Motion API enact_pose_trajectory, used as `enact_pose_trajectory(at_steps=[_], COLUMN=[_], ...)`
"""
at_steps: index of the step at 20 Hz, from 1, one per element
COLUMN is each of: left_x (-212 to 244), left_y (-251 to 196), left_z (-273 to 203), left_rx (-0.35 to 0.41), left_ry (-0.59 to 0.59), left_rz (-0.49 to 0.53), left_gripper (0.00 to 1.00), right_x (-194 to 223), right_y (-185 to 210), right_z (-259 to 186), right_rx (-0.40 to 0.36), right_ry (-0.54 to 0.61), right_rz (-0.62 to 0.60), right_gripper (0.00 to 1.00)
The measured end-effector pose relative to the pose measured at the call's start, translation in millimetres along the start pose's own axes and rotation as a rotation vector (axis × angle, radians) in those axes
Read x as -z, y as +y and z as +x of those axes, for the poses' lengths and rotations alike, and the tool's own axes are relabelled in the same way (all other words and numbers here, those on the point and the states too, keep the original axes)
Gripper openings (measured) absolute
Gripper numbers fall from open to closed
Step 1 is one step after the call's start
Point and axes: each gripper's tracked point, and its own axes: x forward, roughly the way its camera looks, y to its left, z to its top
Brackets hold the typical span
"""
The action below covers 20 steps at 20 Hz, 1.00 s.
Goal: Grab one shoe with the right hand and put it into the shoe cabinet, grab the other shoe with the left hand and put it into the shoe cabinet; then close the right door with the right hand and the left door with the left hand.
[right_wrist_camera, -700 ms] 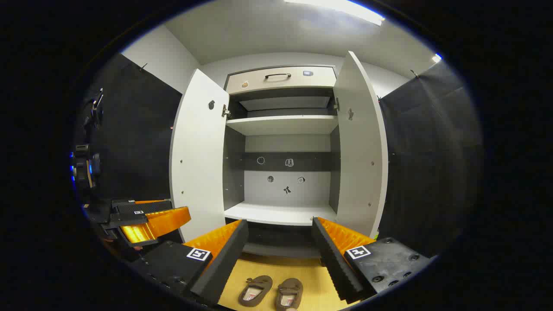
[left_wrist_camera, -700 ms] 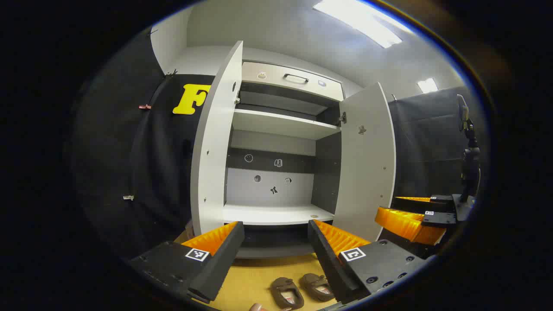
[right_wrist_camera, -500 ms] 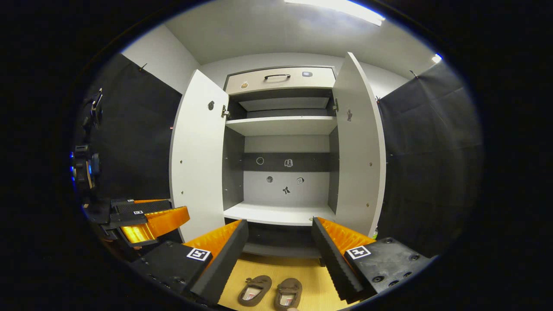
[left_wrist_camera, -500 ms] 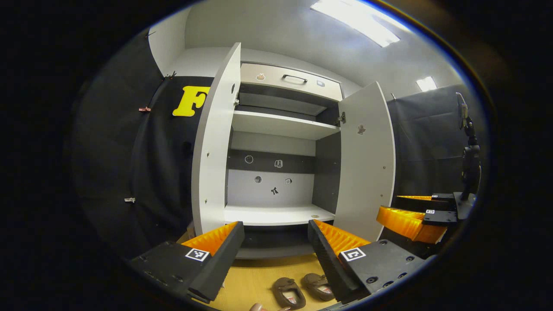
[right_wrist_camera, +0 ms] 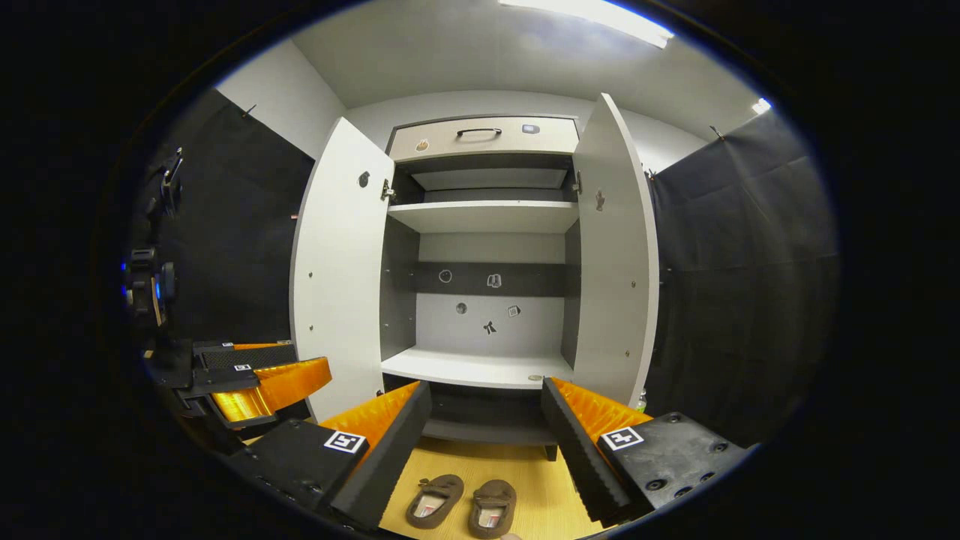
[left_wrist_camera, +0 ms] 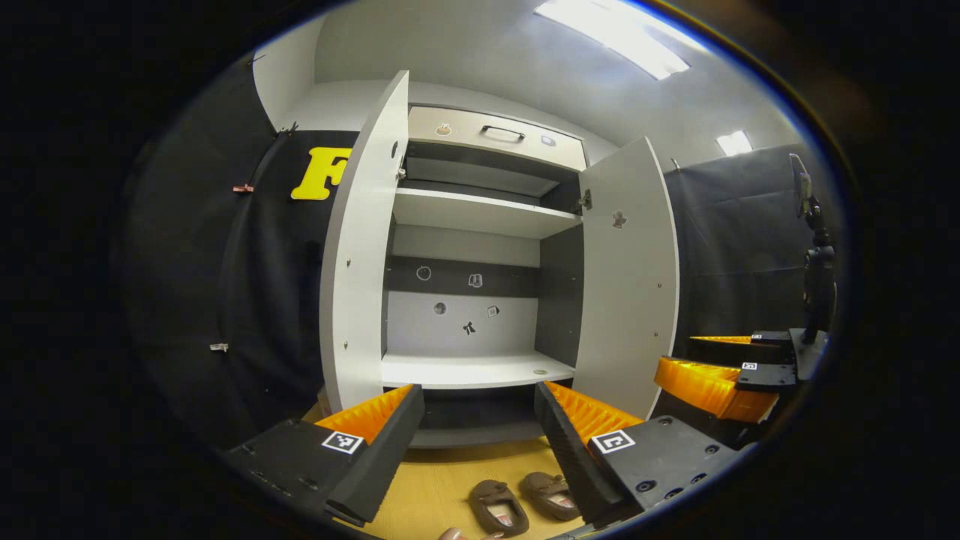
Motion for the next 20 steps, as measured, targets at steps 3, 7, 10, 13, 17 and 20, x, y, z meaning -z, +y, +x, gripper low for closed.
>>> enact_pose_trajectory(at_steps=[3,7,10,13,17,20], left_x=[2,6,7,8,12,16], left_y=[2,4,10,19,27,32], left_z=[1,2,3,8,21,35], left_rx=[0.012,0.04,0.047,0.027,0.012,-0.004], left_ry=[0.002,0.009,0.0,-0.012,-0.024,-0.035], left_rz=[0.0,-0.008,-0.012,-0.001,-0.005,0.001], left_gripper=[0.94,0.95,0.94,0.94,0.95,0.94], right_x=[2,14,29,56,103,148], right_y=[1,6,7,6,12,9], right_z=[0,0,2,6,15,23], right_rx=[0.014,0.035,0.068,0.091,0.065,0.069], right_ry=[0.001,0.029,0.056,0.111,0.208,0.289], right_rz=[-0.01,-0.009,-0.017,-0.044,0.008,0.047], right_gripper=[0.98,0.98,0.98,0.98,0.98,0.96])
